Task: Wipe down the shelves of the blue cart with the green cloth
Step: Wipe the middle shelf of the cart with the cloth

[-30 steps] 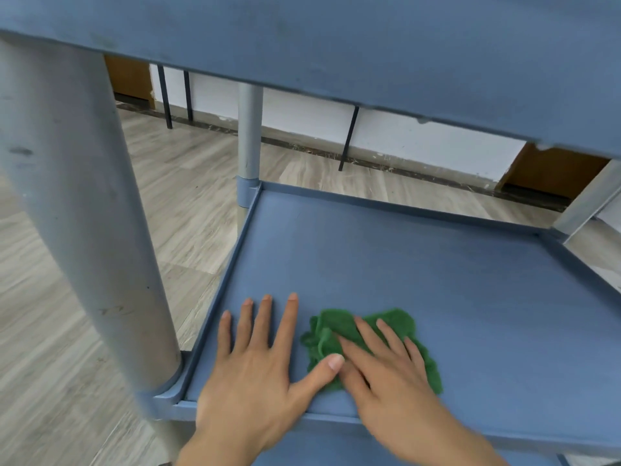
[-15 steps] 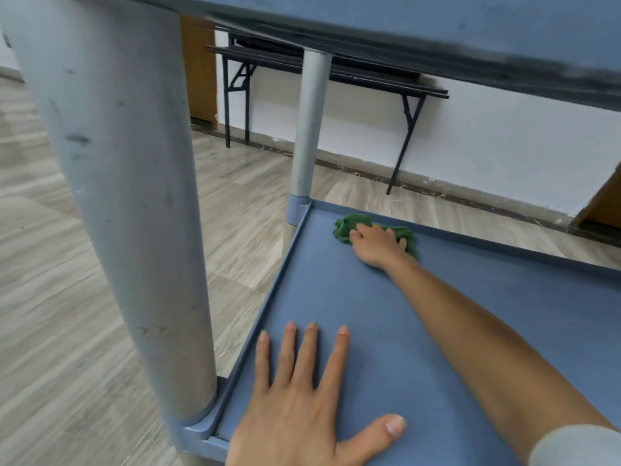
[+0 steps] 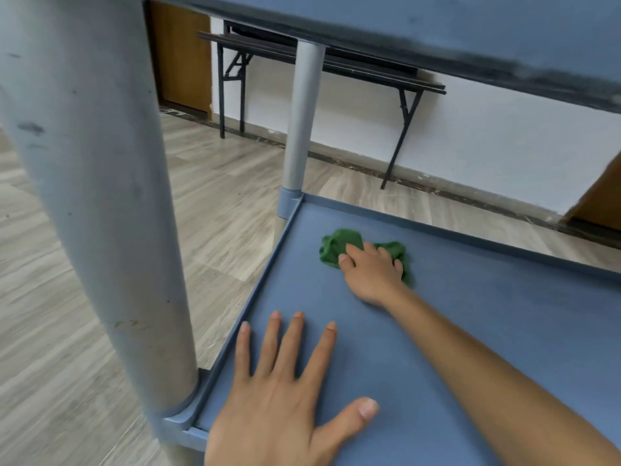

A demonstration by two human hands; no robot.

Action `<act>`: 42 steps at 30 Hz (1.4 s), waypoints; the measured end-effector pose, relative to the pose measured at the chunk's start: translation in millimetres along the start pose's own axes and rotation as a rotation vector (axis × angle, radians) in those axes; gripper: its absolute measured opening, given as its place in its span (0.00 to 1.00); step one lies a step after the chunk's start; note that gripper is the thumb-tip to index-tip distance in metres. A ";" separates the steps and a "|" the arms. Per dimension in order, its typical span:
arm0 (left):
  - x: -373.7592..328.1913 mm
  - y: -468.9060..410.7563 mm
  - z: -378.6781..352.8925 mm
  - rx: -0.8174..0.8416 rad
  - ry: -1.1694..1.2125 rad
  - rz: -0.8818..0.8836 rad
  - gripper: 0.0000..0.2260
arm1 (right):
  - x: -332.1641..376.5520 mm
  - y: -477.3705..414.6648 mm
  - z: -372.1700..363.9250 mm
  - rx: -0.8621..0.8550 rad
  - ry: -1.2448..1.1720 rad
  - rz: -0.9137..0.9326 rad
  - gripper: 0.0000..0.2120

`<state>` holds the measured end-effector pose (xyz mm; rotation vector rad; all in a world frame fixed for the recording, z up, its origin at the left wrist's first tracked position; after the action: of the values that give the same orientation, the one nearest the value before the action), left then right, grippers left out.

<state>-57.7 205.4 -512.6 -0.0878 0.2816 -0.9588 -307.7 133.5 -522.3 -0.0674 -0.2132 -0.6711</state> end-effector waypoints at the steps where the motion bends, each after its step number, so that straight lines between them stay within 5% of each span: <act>1: -0.9 0.2 0.4 -0.006 0.007 -0.008 0.38 | 1.9 32.0 -1.0 -0.011 0.017 0.035 0.20; 8: 3.6 6.3 3.3 -0.015 0.132 0.037 0.38 | 8.8 237.9 2.6 0.038 0.093 0.195 0.22; 11: 12.6 8.6 7.0 -0.063 0.156 0.121 0.41 | 21.1 278.7 20.6 -0.085 0.120 0.149 0.28; 14: 23.4 9.0 10.2 -0.061 0.140 0.238 0.44 | 18.4 285.4 23.5 -0.104 0.112 0.081 0.22; 20: 50.4 1.4 20.4 -0.035 0.398 0.397 0.46 | 20.8 225.6 1.0 0.119 0.034 0.139 0.20; 27: 41.3 4.3 22.2 -0.033 0.168 0.393 0.54 | 42.2 49.1 -9.2 0.023 0.001 0.103 0.21; 33: 40.9 -4.0 29.7 -0.064 0.162 0.337 0.46 | 65.1 -83.8 -5.0 -0.007 -0.048 0.041 0.19; 42: 41.7 -9.6 31.7 -0.135 0.204 0.359 0.43 | 69.1 -128.5 -10.5 -0.037 -0.049 -0.089 0.19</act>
<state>-34.0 164.2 -488.6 -0.0603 0.5314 -0.5910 -333.3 -10.4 -518.4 -0.1099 -0.2517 -0.7629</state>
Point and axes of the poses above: each hand's wrist, its own y-axis away from the middle knuckle, its own z-axis out of the back of the hand, x = y × z, the point moved 8 cm from there along -y, towards the middle knuckle
